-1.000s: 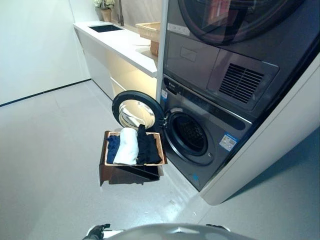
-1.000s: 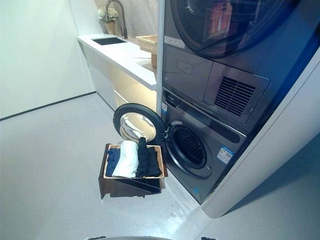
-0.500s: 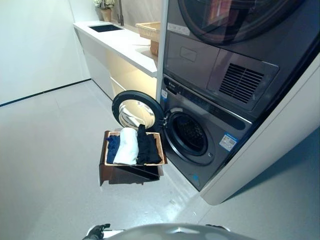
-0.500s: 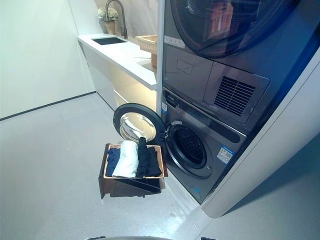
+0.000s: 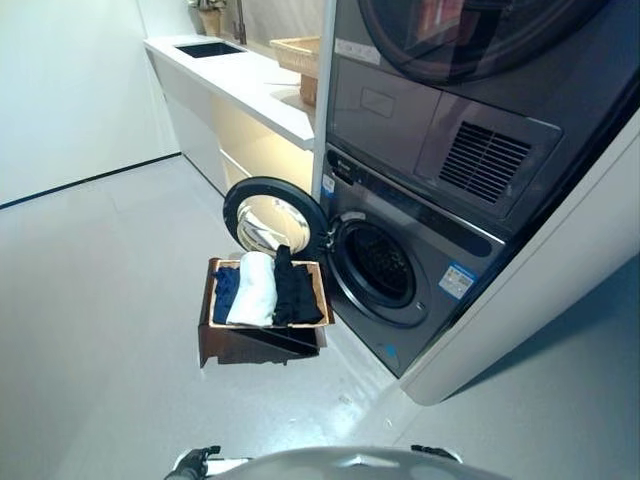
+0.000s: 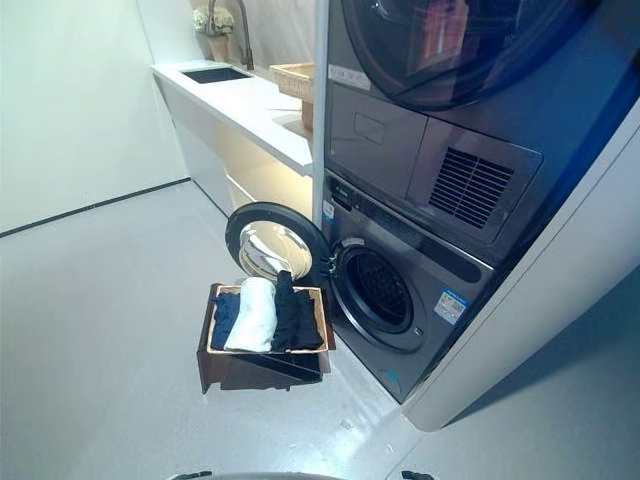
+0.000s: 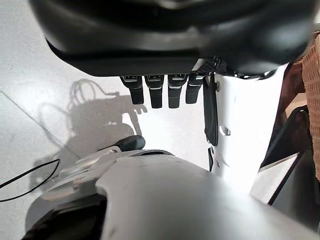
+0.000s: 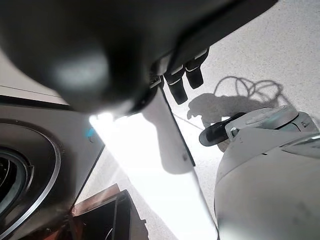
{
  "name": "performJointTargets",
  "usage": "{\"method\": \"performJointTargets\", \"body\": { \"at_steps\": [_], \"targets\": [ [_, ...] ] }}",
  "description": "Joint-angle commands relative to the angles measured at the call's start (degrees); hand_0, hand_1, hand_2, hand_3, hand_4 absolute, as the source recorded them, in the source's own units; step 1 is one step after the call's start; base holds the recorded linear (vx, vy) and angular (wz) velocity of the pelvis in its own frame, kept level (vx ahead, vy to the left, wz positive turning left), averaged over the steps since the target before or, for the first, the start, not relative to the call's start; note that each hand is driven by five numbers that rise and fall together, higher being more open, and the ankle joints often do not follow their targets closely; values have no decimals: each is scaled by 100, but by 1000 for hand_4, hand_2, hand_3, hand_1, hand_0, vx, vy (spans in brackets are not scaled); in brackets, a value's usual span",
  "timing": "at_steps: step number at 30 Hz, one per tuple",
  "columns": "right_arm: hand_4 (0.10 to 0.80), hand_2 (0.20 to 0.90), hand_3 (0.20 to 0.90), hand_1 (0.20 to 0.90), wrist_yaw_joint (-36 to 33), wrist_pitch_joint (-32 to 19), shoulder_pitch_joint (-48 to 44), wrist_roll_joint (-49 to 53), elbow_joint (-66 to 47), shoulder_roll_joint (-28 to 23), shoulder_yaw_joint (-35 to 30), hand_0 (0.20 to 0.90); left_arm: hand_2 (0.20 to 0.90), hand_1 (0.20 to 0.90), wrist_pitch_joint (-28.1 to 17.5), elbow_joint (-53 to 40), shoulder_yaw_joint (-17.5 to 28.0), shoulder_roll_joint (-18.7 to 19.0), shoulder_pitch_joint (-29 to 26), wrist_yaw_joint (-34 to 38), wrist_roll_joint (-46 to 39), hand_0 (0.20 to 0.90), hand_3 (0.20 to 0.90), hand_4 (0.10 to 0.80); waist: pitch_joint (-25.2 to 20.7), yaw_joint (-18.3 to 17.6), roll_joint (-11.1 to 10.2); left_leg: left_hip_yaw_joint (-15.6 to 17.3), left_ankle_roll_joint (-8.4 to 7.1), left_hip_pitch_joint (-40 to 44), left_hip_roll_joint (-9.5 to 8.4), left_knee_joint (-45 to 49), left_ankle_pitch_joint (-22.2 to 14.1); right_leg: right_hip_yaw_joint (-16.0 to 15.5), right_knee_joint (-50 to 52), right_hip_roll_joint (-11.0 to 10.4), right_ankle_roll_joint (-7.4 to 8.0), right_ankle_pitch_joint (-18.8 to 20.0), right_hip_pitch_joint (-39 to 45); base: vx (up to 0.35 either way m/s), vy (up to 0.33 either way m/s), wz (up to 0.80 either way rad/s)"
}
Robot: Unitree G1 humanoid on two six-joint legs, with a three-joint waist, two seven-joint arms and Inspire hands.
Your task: Pick up the clothes and place them into the washing machine
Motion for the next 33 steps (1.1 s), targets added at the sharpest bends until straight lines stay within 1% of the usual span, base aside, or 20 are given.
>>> {"method": "performJointTargets", "body": {
  "at_steps": [1,7,9,10,12,13,14,16,18,19,20,21,22,23,24,25,26,27,30,33],
  "targets": [
    [800,900,900,900,5,25,-401,-74,255,-192,158,900,900,900,-68,266,11,-79,-552,52,29,900,900,800,145,20,142,21,-232,-25,-273,-35,-107,-264,335,575,-162,39,-237,-47,-145,-9],
    [800,900,900,900,-40,-21,-460,124,251,-269,41,900,900,900,-67,219,-19,-27,-672,111,-101,900,900,800,255,-36,166,81,-366,-101,-56,18,86,-105,576,763,-295,-137,-426,-4,-169,-9],
    [800,900,900,900,-48,-22,-459,192,253,-336,-30,900,900,900,-79,162,-54,-52,-739,108,-149,900,900,800,392,-61,94,107,-410,-425,-14,785,-65,-137,616,676,-320,-160,-388,0,-181,1],
    [800,900,900,900,-68,-14,-457,217,261,-394,-75,900,900,900,-96,92,-113,-88,-800,122,-184,900,900,800,502,-80,48,103,-435,-678,-27,1284,-139,-173,656,591,-331,-152,-384,-24,-140,2],
    [800,900,900,900,-78,-2,-475,211,250,-499,-102,900,900,900,-91,15,-193,-127,-893,142,-215,900,900,800,598,-113,34,-49,-435,-1055,-124,1655,-89,-228,700,502,-348,-162,-437,-19,-57,22],
    [800,900,900,900,-100,0,-514,200,262,-561,-117,900,900,900,-92,-10,-224,-164,-939,156,-224,900,900,800,631,-117,50,-124,-404,-1259,-194,1577,-45,-239,695,468,-352,-180,-462,5,-2,27],
    [800,900,900,900,-116,10,-524,192,272,-589,-131,900,900,900,-89,-12,-237,-188,-956,165,-233,900,900,800,621,-131,64,-155,-364,-1434,-216,1411,38,-258,673,448,-349,-185,-467,44,16,16],
    [800,900,900,900,-152,21,-526,202,255,-619,-157,900,900,900,-78,-12,-241,-217,-942,205,-242,900,900,800,632,-98,104,-154,-340,-1842,-190,1042,450,-268,641,481,-355,-199,-427,107,17,20],
    [800,900,900,900,-172,15,-528,210,249,-622,-145,900,900,900,-75,-9,-247,-221,-928,210,-244,900,900,800,655,-74,102,-179,-336,-1952,-206,893,541,-254,631,501,-360,-224,-394,99,19,34],
    [800,900,900,900,-193,20,-520,213,254,-608,-128,900,900,900,-80,6,-253,-234,-897,210,-251,900,900,800,654,-41,104,-192,-334,-2047,-207,548,640,-203,594,555,-370,-297,-302,244,75,15],
    [800,900,900,900,-193,28,-494,229,263,-578,-98,900,900,900,-85,24,-223,-240,-831,230,-285,900,900,800,623,26,95,-192,-346,-2113,-149,45,808,-93,498,629,-383,-438,-70,324,110,6],
    [800,900,900,900,-192,35,-474,234,282,-552,-88,900,900,900,-93,34,-201,-245,-781,233,-304,900,900,800,587,60,88,-177,-353,-2165,-96,-35,835,-30,450,648,-382,-513,41,443,214,-4],
    [800,900,900,900,-167,56,-441,244,305,-520,-83,900,900,900,-96,43,-164,-258,-697,230,-333,900,900,800,510,110,70,-41,-391,-2157,39,-35,921,13,387,605,-375,-654,260,274,157,-10],
    [800,900,900,900,-167,56,-440,244,305,-520,-83,900,900,900,-96,42,-164,-257,-696,230,-333,900,900,800,515,115,66,-34,-392,-2148,37,-35,919,19,384,601,-374,-654,269,310,205,-36],
    [800,900,900,900,-142,60,-430,261,313,-494,-88,900,900,900,-93,66,-116,-232,-672,218,-354,900,900,800,457,166,39,34,-396,-2091,100,-35,1005,72,360,576,-354,-738,369,342,274,-54],
    [800,900,900,900,-151,89,-410,253,386,-481,-141,900,900,900,-90,54,-66,-180,-659,218,-349,900,900,800,343,207,10,164,-346,-2032,104,-35,1052,28,353,422,-323,-859,509,342,274,-60],
    [800,900,900,900,-151,88,-410,253,386,-481,-141,900,900,900,-90,54,-67,-179,-658,218,-349,900,900,800,341,206,7,165,-346,-2032,101,-35,1051,28,352,419,-323,-861,509,312,286,-54],
    [800,900,900,900,-155,93,-428,278,388,-481,-156,900,900,900,-80,49,-63,-147,-705,220,-342,900,900,800,313,223,-27,261,-336,-2047,78,77,1048,22,385,360,-303,-873,520,178,173,-37],
    [800,900,900,900,-109,102,-462,299,337,-422,-131,900,900,900,-94,-9,2,4,-754,237,-347,900,900,800,141,339,-205,429,-259,-2155,10,506,789,32,469,112,-148,-841,506,256,234,-28],
    [800,900,900,900,-105,69,-663,235,148,-369,6,900,900,900,-106,-27,3,90,-855,261,-321,900,900,800,111,444,-337,586,-171,-2273,-60,766,560,49,427,-96,3,-717,485,178,191,-4]
  ]
}}
